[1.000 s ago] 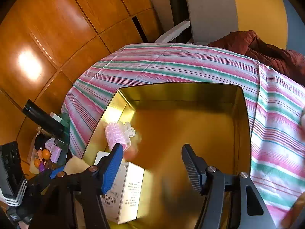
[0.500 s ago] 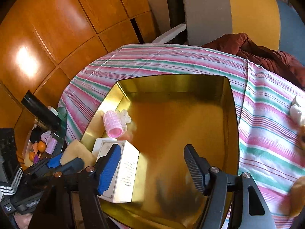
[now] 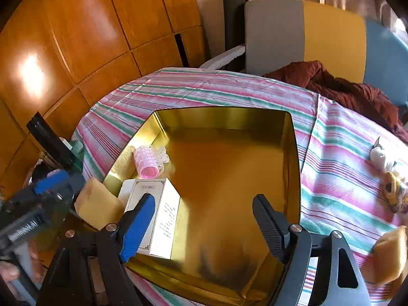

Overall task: Organize objects
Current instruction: 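Withdraw both tools from the tray back toward the remaining items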

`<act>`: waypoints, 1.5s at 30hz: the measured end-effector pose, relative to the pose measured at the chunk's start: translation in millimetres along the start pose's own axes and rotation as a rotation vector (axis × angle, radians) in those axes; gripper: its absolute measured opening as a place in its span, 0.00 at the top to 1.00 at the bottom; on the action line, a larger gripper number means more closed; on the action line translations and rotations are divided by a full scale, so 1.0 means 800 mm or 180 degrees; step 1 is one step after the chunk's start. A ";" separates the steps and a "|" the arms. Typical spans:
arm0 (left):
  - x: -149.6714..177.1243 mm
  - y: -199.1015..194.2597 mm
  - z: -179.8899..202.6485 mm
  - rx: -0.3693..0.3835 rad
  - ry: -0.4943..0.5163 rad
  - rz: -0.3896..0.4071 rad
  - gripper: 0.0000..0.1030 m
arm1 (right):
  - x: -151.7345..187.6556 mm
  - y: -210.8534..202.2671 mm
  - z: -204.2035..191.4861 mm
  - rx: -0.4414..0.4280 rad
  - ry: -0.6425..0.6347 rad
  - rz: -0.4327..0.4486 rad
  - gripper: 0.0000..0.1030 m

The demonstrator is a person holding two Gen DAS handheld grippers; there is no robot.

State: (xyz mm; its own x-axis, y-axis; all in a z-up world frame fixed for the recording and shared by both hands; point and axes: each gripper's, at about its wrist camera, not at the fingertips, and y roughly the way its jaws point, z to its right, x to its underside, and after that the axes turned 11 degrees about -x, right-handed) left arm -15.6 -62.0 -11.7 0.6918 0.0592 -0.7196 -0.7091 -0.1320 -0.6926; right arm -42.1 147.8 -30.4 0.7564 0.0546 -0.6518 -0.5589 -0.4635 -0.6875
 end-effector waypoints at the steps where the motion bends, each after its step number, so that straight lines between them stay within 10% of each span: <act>1: -0.001 -0.008 0.002 -0.0075 0.0035 0.0078 0.37 | 0.002 -0.001 -0.002 0.0022 -0.0020 0.0017 0.20; 20: -0.007 -0.048 0.034 -0.0242 0.0262 0.0354 0.37 | 0.020 -0.033 0.006 0.0320 0.0035 0.0251 0.12; 45: -0.006 -0.065 0.098 0.0109 0.0660 0.0357 0.37 | 0.033 -0.084 0.042 0.0934 0.0037 0.0478 0.12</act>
State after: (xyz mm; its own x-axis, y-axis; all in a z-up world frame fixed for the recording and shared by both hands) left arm 7.5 22.4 23.9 0.6191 -0.1589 -0.7690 -0.7848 -0.0925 -0.6128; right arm 3.7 210.0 -12.1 0.6610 -0.0061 -0.7504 -0.7373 -0.1910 -0.6480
